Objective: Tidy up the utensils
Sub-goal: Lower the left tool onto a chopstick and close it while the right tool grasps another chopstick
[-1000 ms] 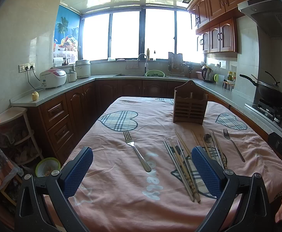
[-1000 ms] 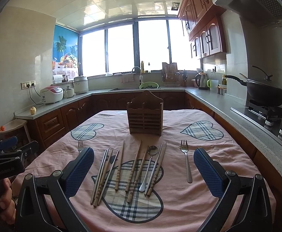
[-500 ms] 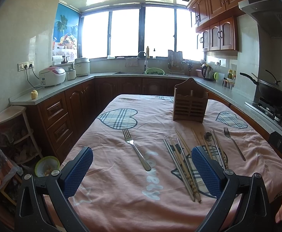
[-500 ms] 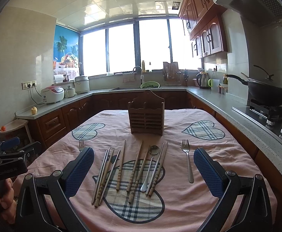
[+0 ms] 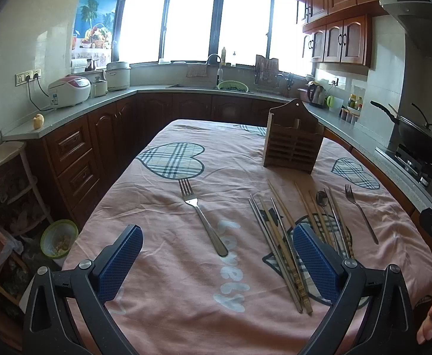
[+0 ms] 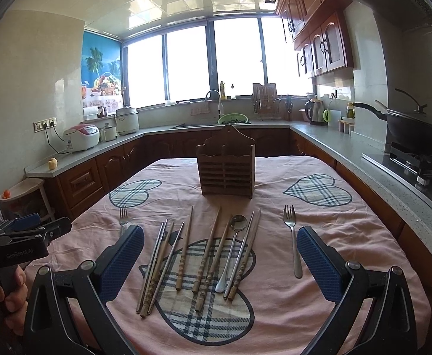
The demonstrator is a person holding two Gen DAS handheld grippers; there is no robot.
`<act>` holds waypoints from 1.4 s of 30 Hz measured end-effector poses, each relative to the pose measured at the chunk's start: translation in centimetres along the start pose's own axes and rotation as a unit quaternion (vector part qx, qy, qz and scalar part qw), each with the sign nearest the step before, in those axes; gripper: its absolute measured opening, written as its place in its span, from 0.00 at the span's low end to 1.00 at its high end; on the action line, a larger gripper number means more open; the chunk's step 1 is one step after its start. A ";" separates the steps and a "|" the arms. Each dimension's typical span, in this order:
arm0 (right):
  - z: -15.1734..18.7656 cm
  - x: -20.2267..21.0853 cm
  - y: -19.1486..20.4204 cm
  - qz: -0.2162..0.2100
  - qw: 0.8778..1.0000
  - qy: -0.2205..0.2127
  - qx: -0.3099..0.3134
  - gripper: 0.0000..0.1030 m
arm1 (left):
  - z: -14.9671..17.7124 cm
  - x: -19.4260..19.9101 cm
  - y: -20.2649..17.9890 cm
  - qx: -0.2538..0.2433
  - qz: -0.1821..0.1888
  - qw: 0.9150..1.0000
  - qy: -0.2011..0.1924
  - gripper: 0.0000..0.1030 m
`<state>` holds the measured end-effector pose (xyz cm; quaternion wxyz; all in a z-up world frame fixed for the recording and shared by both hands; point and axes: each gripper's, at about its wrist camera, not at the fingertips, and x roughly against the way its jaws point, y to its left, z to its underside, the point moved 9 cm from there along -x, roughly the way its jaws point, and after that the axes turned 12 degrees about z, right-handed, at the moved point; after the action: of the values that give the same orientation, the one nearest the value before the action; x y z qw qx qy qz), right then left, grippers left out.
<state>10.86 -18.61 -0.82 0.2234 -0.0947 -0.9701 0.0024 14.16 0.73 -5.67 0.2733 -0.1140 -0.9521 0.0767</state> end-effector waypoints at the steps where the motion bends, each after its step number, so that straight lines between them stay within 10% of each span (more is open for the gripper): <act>1: 0.0 -0.4 0.0 -0.002 1.000 0.004 -0.001 1.00 | -0.2 -0.5 0.1 0.000 0.000 1.000 0.005 0.96; 7: 0.2 -2.8 0.2 -0.011 0.999 0.030 0.005 0.99 | -1.4 -3.5 0.5 -0.002 0.000 0.999 0.040 0.90; 27: 0.8 -13.2 2.3 -0.077 0.986 0.147 -0.017 0.45 | -4.6 -14.0 -0.2 0.014 0.040 0.987 0.153 0.62; 42: 1.5 -21.5 3.8 -0.099 0.969 0.225 -0.028 0.34 | -4.8 -23.5 -0.1 0.030 0.068 0.966 0.248 0.39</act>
<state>29.88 -18.74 -11.62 0.4323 -0.0024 -0.8991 -0.0680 36.07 -5.07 -13.43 0.4982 -0.1860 -0.8417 0.0932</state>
